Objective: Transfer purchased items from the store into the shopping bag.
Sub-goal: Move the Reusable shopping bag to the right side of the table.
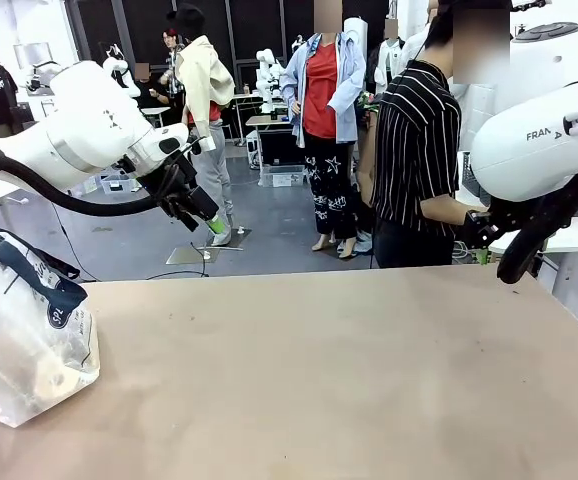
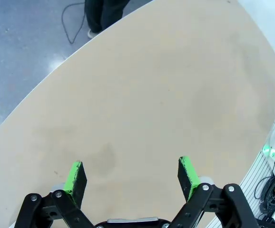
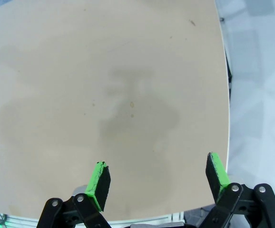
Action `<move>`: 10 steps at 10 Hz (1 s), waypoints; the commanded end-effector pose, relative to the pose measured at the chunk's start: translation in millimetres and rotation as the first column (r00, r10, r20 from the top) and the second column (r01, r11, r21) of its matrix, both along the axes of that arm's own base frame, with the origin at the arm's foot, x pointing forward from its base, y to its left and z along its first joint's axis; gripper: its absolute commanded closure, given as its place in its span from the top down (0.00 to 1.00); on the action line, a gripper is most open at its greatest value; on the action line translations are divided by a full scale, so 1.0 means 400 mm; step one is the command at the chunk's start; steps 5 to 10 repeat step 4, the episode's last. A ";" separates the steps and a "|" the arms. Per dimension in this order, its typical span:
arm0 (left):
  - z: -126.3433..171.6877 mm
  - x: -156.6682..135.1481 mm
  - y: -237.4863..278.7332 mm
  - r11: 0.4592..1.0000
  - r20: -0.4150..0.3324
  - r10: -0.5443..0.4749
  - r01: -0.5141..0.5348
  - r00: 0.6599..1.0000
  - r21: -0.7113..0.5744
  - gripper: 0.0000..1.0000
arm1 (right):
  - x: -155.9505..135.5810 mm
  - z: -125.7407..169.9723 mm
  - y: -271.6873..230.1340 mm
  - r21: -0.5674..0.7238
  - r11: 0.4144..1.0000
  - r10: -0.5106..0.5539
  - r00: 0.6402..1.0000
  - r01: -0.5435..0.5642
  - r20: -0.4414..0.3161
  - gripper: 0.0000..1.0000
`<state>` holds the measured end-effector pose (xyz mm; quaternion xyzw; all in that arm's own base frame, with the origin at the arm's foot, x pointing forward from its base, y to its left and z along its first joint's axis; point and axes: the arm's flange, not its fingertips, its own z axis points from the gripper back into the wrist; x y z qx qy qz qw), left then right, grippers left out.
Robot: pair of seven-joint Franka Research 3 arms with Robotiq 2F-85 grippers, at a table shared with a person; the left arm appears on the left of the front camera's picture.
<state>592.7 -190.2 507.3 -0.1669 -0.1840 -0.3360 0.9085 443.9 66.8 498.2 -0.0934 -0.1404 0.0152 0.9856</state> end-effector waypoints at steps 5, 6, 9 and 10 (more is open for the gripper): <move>0.003 -0.001 0.006 1.000 -0.001 -0.003 0.003 1.000 -0.004 1.00 | 0.004 0.008 -0.004 -0.018 1.000 0.003 1.000 -0.003 -0.007 1.00; 0.003 -0.001 0.006 1.000 -0.001 -0.003 0.003 1.000 -0.004 1.00 | 0.004 0.008 -0.004 -0.018 1.000 0.003 1.000 -0.003 -0.007 1.00; 0.003 -0.001 0.006 1.000 -0.001 -0.003 0.003 1.000 -0.004 1.00 | 0.004 0.008 -0.004 -0.018 1.000 0.003 1.000 -0.003 -0.007 1.00; 0.003 -0.001 0.006 1.000 -0.001 -0.003 0.003 1.000 -0.004 1.00 | 0.004 0.008 -0.004 -0.018 1.000 0.003 1.000 -0.003 -0.007 1.00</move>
